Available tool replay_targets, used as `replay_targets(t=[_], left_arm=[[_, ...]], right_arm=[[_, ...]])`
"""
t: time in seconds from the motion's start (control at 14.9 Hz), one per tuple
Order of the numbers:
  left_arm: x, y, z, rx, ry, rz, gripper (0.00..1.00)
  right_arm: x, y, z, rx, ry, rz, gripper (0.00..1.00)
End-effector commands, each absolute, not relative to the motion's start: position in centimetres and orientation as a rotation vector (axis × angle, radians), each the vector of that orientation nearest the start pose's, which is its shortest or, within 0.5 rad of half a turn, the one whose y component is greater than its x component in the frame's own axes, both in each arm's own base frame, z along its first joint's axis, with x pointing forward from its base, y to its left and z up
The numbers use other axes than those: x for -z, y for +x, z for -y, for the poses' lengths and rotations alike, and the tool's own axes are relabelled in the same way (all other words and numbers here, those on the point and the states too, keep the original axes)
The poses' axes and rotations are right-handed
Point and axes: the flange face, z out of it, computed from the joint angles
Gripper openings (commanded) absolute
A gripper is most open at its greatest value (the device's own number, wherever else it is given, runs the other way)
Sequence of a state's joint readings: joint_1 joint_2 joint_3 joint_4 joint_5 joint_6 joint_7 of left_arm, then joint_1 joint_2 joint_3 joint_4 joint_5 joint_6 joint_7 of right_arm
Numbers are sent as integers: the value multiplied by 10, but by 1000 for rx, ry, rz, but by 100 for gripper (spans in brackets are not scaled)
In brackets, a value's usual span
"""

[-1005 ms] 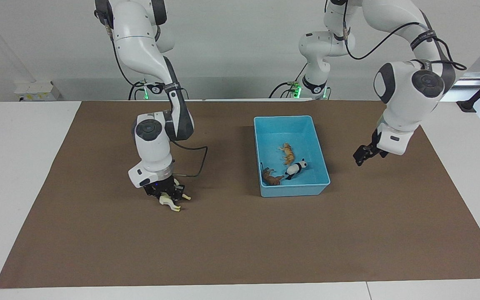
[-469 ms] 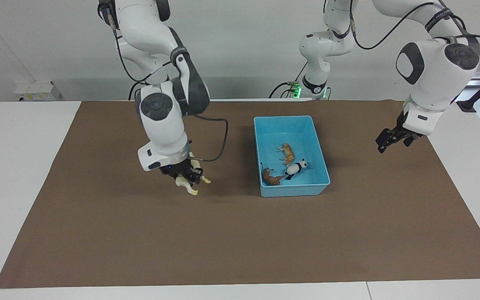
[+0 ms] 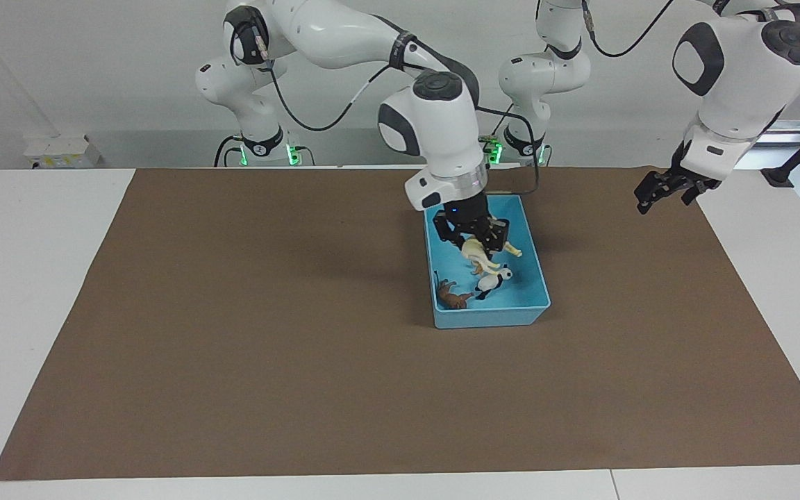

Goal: Put all toys into storage box
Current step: 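Carry the cream horse over the box with the right gripper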

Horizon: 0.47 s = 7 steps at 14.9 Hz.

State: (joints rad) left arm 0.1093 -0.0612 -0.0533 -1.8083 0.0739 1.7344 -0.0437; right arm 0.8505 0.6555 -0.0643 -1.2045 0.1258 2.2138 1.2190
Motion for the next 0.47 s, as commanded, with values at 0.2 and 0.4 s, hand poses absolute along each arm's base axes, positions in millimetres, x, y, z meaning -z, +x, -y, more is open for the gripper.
replay_targets(t=[0.2, 0.4], left_arm=[[-564, 541, -34, 25, -3059, 113, 100], [-566, 543, -27, 32, -3056, 88, 100]], right_arm=[[-444, 537, -543, 174, -2694, -796, 100], [-458, 555, -521, 210, -2657, -886, 100]])
